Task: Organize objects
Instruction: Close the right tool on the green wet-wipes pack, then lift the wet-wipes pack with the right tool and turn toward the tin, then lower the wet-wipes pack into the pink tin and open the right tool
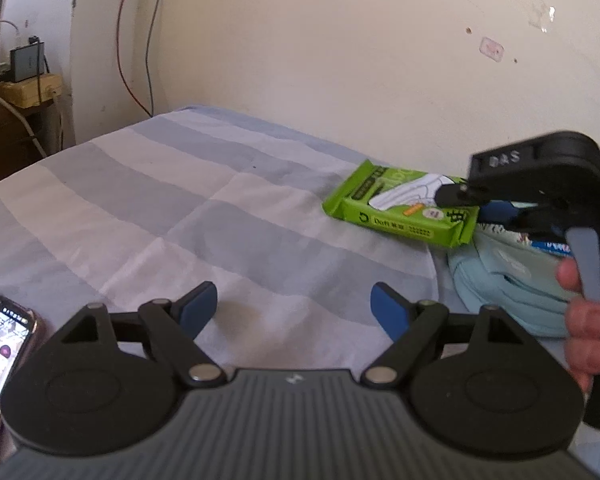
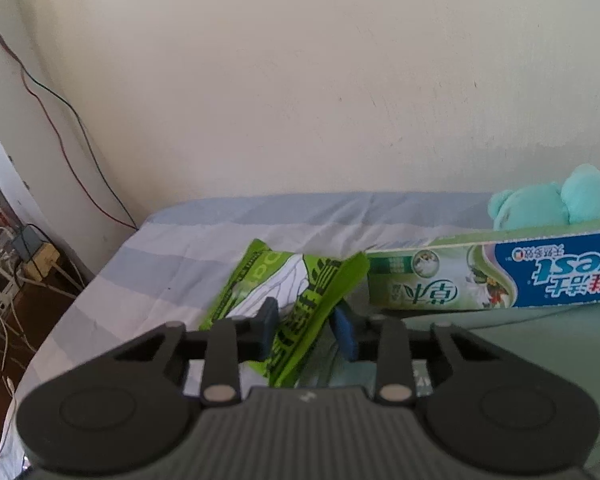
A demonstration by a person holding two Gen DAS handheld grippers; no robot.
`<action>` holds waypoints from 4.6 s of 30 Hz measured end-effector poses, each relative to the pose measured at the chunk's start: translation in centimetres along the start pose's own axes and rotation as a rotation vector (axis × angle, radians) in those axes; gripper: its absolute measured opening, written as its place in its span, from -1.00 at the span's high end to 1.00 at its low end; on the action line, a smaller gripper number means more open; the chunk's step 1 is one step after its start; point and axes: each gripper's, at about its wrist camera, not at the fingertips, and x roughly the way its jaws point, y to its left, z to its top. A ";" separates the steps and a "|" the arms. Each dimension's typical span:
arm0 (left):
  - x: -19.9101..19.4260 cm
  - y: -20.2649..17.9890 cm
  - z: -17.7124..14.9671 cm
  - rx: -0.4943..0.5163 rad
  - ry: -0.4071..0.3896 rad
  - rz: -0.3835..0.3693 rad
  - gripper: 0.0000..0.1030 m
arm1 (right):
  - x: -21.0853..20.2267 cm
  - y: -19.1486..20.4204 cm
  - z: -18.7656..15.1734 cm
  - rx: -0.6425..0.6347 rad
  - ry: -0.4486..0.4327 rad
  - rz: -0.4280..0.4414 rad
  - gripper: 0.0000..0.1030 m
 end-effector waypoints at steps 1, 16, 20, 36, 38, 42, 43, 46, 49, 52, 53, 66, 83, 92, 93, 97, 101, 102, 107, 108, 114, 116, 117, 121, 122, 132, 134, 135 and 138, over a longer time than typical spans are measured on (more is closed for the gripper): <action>-0.1 0.0 0.0 -0.003 -0.009 0.002 -0.66 | -0.4 0.1 0.0 0.002 -0.013 0.009 0.52; 0.2 1.3 0.4 -0.089 -0.011 -0.007 -0.70 | -11.8 -3.8 -4.2 0.058 -0.069 0.170 0.79; 0.4 0.8 0.2 -0.060 0.007 -0.060 -0.70 | -13.2 -5.4 -7.4 0.043 0.008 0.188 0.75; 0.0 -0.5 -0.5 -0.023 0.037 -0.267 -0.77 | -14.9 -6.6 -11.6 -0.025 -0.008 0.104 -0.09; 0.1 -0.9 -0.5 -0.002 0.043 -0.298 -0.77 | -15.0 -7.1 -11.9 -0.005 -0.006 0.096 -0.12; 0.2 -1.8 -0.9 0.040 0.088 -0.382 -0.77 | -15.3 -8.7 -12.4 0.056 0.005 0.092 -0.14; 0.2 -2.0 -1.0 0.052 0.092 -0.390 -0.77 | -15.4 -9.0 -12.5 0.069 0.009 0.091 -0.14; 0.1 -2.4 -1.2 0.079 0.093 -0.410 -0.78 | -15.5 -9.6 -12.9 0.103 0.016 0.088 -0.15; 0.0 -2.9 -1.5 0.104 0.107 -0.441 -0.78 | -15.6 -9.8 -13.3 0.121 0.024 0.096 -0.16; 0.0 -3.3 -1.8 0.129 0.122 -0.470 -0.78 | -15.7 -9.6 -13.7 0.113 0.024 0.104 -0.23; 0.0 -3.4 -1.9 0.135 0.133 -0.491 -0.78 | -15.7 -9.4 -13.8 0.109 0.022 0.109 -0.26; -1.3 -5.0 -3.3 0.266 0.168 -0.620 -0.84 | -17.0 -7.7 -14.8 -0.037 0.010 0.065 -0.36; -1.5 -7.2 -3.5 0.206 0.222 -0.572 -0.17 | -12.3 -3.9 -13.3 -0.339 0.013 -0.030 -0.24; -6.3 -9.5 -7.5 0.281 0.242 -0.667 -0.15 | -19.1 -6.7 -17.4 -0.331 -0.010 -0.068 -0.20; -6.7 -10.2 -8.0 0.293 0.249 -0.679 -0.15 | -20.0 -7.1 -18.0 -0.328 -0.017 -0.085 -0.20; -7.9 -13.1 -9.6 0.363 0.255 -0.709 -0.16 | -22.6 -8.9 -19.5 -0.288 -0.039 -0.129 -0.21; -8.3 -15.6 -10.5 0.408 0.274 -0.740 -0.16 | -24.5 -10.7 -20.4 -0.235 -0.060 -0.157 -0.21; -8.5 -16.0 -10.6 0.413 0.278 -0.745 -0.16 | -24.9 -11.2 -20.6 -0.222 -0.066 -0.160 -0.21; -9.4 -18.0 -10.7 0.430 0.274 -0.753 -0.16 | -26.6 -12.1 -21.0 -0.213 -0.130 -0.180 -0.21; -10.0 -18.4 -10.5 0.442 0.260 -0.751 -0.16 | -27.0 -12.2 -20.9 -0.220 -0.150 -0.187 -0.21; -12.3 -22.0 -8.1 0.489 0.155 -0.762 -0.16 | -30.1 -13.8 -18.8 -0.212 -0.296 -0.215 -0.20; -12.8 -23.9 -7.2 0.505 0.121 -0.773 -0.16 | -31.2 -14.7 -17.9 -0.206 -0.339 -0.232 -0.21; -12.9 -24.7 -6.9 0.513 0.105 -0.779 -0.16 | -31.8 -15.3 -17.3 -0.204 -0.362 -0.244 -0.21; -12.9 -28.7 -5.8 0.543 0.055 -0.820 -0.16 | -33.3 -17.7 -15.4 -0.200 -0.418 -0.304 -0.21; -12.7 -29.7 -5.6 0.544 0.056 -0.830 -0.16 | -33.5 -18.4 -15.1 -0.197 -0.425 -0.319 -0.21; -8.4 -38.4 -5.3 0.569 0.095 -0.846 -0.20 | -31.3 -25.9 -11.3 -0.136 -0.409 -0.406 -0.47; -6.9 -39.7 -5.8 0.574 0.088 -0.769 -0.29 | -29.7 -26.7 -11.0 -0.139 -0.399 -0.483 -0.69; -6.4 -39.9 -6.0 0.576 0.077 -0.717 -0.29 | -29.1 -27.3 -10.9 -0.129 -0.398 -0.522 -0.68; -5.9 -39.1 -5.7 0.530 0.079 -0.701 -0.33 | -29.5 -27.8 -11.6 -0.085 -0.426 -0.495 -0.68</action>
